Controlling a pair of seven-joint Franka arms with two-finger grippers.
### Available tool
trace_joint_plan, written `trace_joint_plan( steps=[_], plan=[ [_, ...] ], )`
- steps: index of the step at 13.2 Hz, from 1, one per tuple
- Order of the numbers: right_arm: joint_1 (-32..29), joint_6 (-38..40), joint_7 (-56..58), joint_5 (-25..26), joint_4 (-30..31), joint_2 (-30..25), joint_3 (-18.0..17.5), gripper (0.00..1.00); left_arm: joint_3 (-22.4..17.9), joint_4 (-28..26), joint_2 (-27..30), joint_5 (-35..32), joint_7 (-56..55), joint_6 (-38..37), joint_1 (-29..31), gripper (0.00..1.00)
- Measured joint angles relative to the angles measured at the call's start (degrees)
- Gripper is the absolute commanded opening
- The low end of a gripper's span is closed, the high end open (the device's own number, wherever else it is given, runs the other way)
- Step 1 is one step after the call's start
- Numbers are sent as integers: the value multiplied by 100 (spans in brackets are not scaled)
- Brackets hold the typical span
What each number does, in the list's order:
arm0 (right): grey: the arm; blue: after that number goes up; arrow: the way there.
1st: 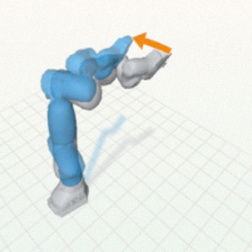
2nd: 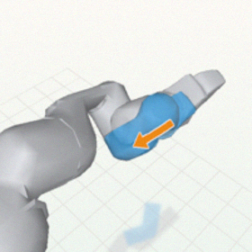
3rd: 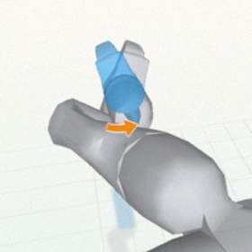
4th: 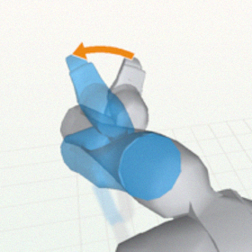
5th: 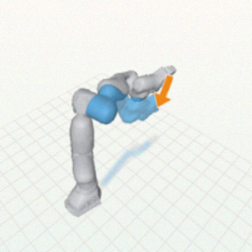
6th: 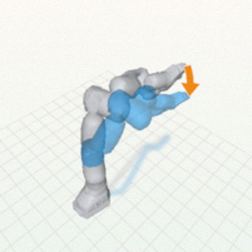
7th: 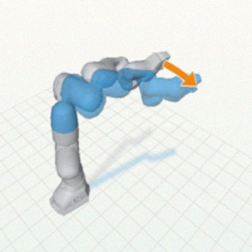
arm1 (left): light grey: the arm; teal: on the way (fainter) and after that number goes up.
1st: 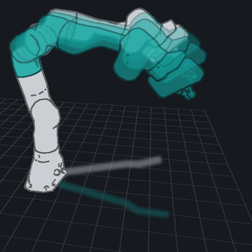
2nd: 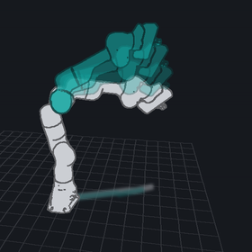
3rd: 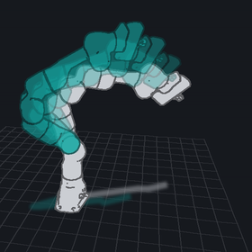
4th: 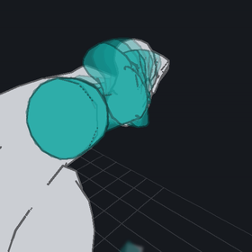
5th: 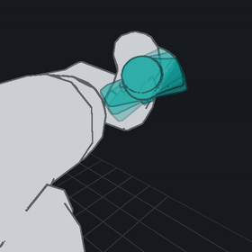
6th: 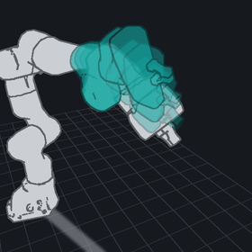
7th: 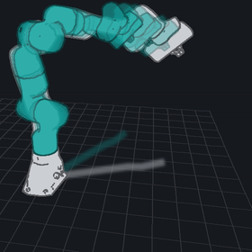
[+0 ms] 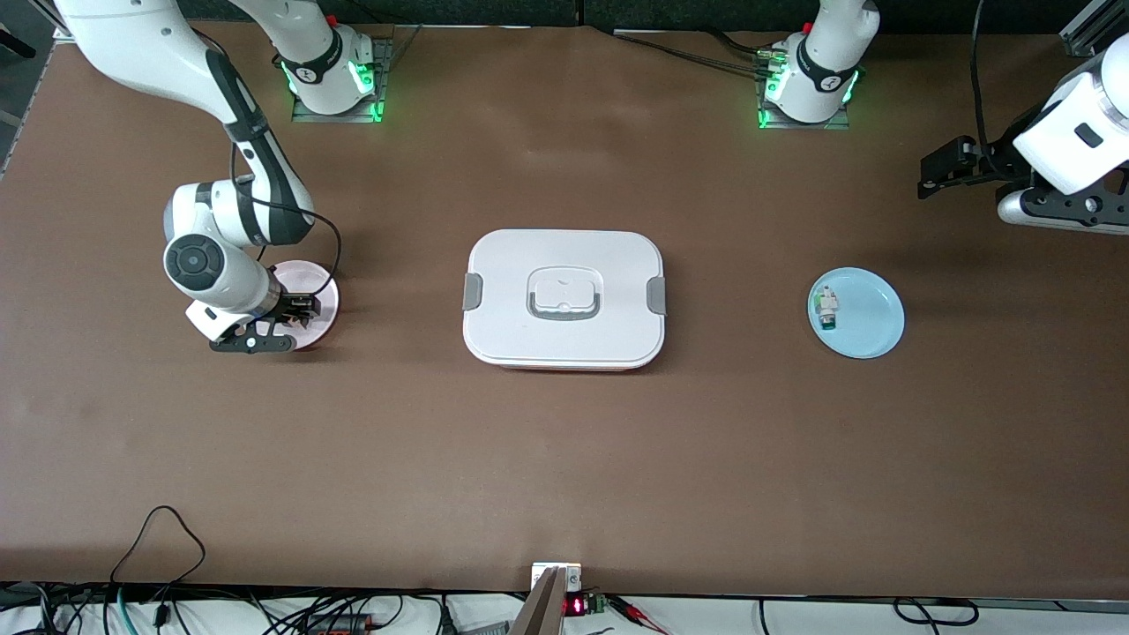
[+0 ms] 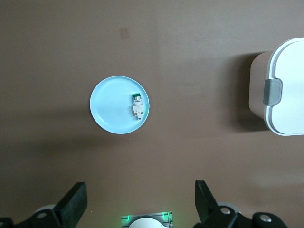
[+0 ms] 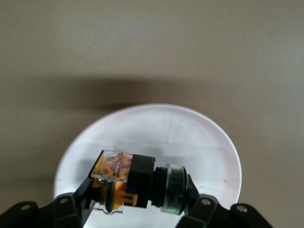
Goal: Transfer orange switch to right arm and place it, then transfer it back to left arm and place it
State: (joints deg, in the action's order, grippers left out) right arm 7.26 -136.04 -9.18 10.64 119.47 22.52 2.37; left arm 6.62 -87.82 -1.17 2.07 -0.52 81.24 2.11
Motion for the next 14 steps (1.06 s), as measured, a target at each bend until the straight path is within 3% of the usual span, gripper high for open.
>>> trace_joint_plan(
  steps=[4, 6, 10, 14],
  plan=[
    [8, 1325, 502, -61, -1080, -514, -261, 28, 0, 0, 0, 0, 0, 0, 1, 100],
    [26, 1995, 720, -343, -1665, -693, -424, 28, 0, 0, -2, 0, 0, 46, 1, 100],
    [66, 2846, 1501, -828, -2591, -817, -612, 28, 1, -4, -26, 0, 0, 321, 2, 100],
    [91, 3366, 1881, -1211, -3442, -827, -1157, 26, 1, -5, -27, 0, 0, 352, 2, 100]
  ],
)
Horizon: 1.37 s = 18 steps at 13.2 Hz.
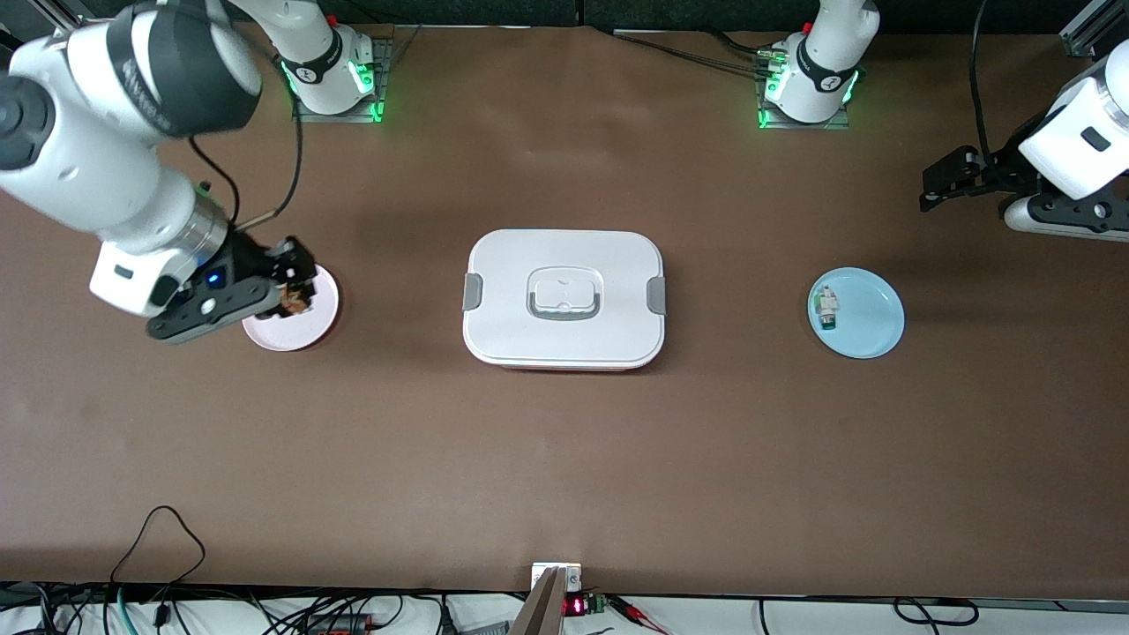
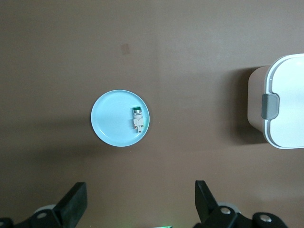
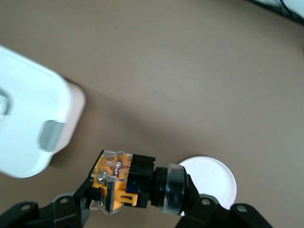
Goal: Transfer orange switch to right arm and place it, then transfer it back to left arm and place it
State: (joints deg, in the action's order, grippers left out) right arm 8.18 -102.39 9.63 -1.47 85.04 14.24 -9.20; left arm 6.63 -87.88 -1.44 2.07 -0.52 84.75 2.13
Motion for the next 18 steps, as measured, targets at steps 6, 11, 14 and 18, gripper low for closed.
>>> trace_joint_plan(
  steps=[6, 11, 14, 18],
  plan=[
    [242, -120, 1391, -1276, -195, 0, -541, 24, 0, -3, 0, 0, 0, 1, 0, 100],
    [171, -571, 3994, -2581, -211, 198, -497, 24, 0, -10, 0, 0, 0, -150, 0, 100],
    [177, -753, 5184, -3666, -209, 389, -500, 24, 6, -12, 0, 318, 0, -517, -1, 100],
    [186, -826, 6310, -4964, -152, 609, -501, 24, 14, -16, -63, 1482, 0, -1090, -3, 100]
  ],
)
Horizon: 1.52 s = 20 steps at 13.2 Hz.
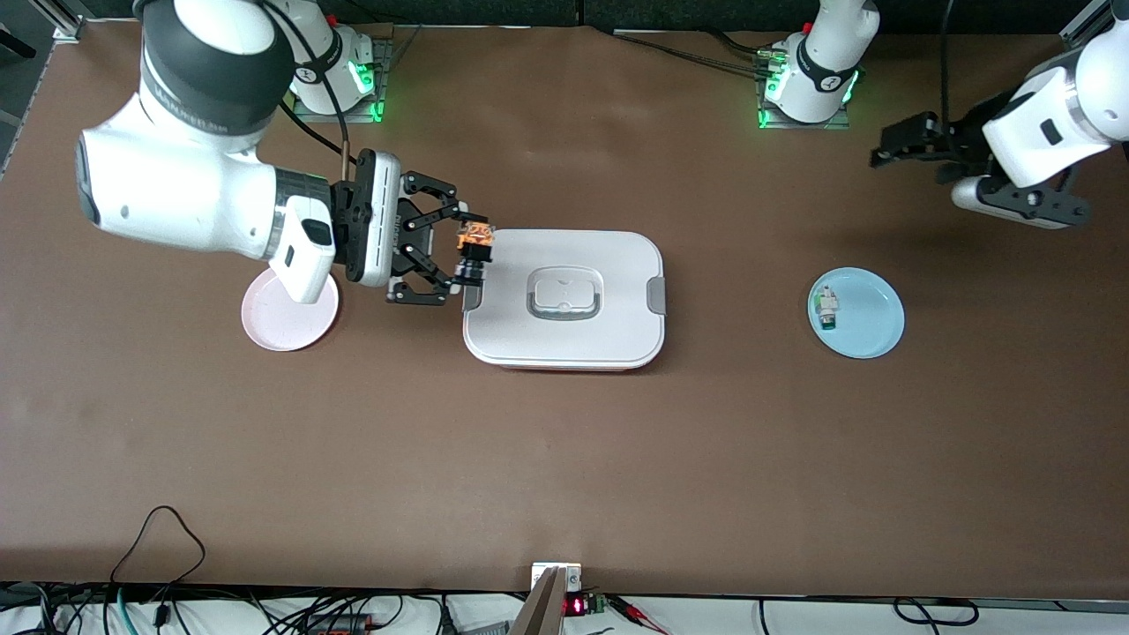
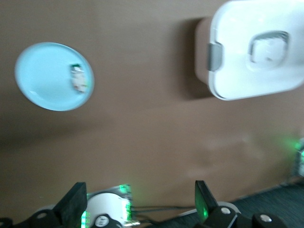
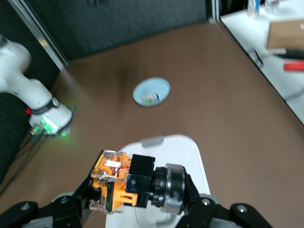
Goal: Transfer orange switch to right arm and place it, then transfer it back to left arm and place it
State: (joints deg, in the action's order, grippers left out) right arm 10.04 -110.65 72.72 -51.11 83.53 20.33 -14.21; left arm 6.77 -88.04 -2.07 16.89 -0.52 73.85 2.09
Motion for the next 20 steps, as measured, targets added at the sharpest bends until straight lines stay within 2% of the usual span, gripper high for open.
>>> trace_joint_plan(
  steps=[4, 7, 10, 11, 14, 16, 20],
  plan=[
    [143, -553, 1017, -1299, 200, 280, -16, 24, 14, 0, -248, 1147, 0, -71, -18, 100],
    [447, -1027, 1266, -1647, 243, 418, -37, 24, 22, -10, -499, 1960, 0, -106, -54, 100],
    [688, -1207, 1583, -2658, 275, 429, -43, 24, 10, -28, -908, 2885, 0, -112, -14, 100],
    [722, -1218, 1650, -2854, 284, 444, -43, 24, 8, -39, -1031, 3129, 0, -116, 1, 100],
    [792, -1282, 1695, -2979, 284, 504, -43, 24, 5, -101, -1408, 4045, -1, -105, 16, 100],
    [976, -1643, 1702, -3082, 283, 543, -49, 24, 6, -137, -1671, 4532, -34, 58, 12, 100],
    [1314, -2021, 1707, -3449, 282, 557, -52, 24, 167, -544, -1873, 5681, -187, 980, -29, 100]
  ],
)
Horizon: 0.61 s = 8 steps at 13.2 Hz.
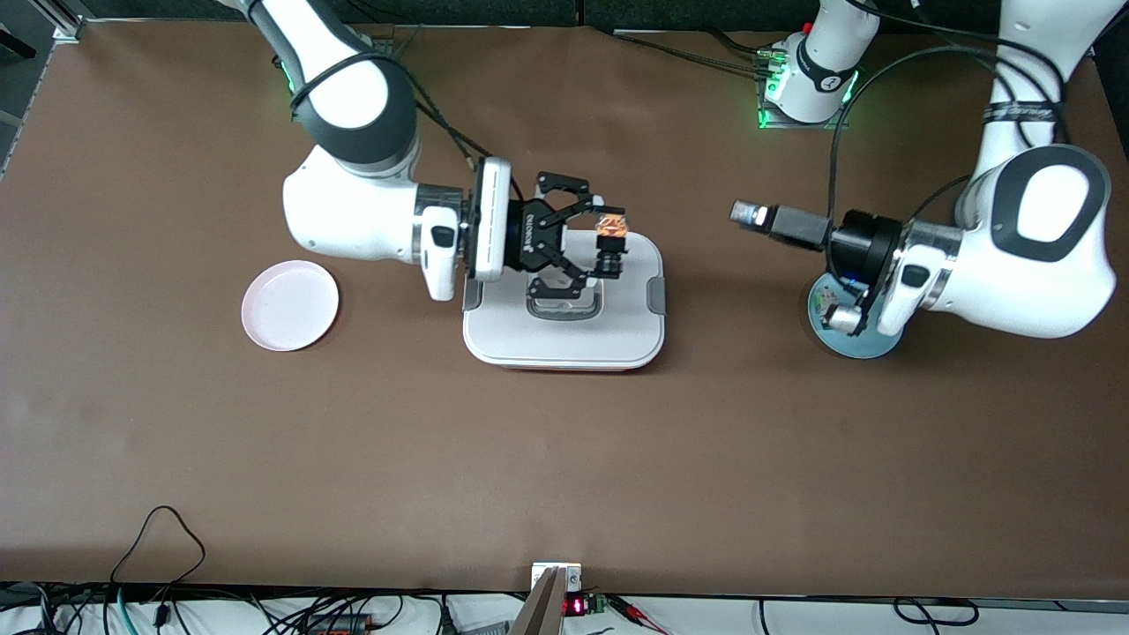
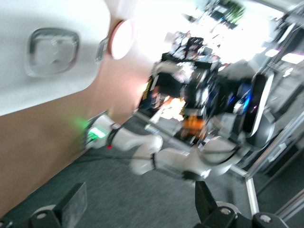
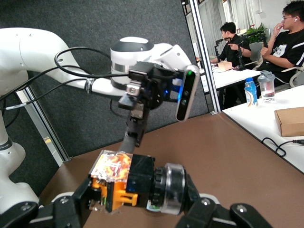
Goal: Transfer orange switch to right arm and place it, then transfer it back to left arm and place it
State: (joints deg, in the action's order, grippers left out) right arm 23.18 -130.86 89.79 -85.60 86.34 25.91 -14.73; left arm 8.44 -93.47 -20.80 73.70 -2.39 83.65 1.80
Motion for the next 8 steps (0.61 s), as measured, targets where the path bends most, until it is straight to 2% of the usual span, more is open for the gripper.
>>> trace_joint_plan(
  steps=[5, 8],
  plan=[
    [170, -414, 0, -114, -1, 46, 0, 24, 423, -676, 227, 1183, -326, 1099, -40, 100],
    [198, -470, 0, -119, -3, 48, 0, 24, 663, -886, 436, 1478, -412, 1484, -52, 100]
  ],
)
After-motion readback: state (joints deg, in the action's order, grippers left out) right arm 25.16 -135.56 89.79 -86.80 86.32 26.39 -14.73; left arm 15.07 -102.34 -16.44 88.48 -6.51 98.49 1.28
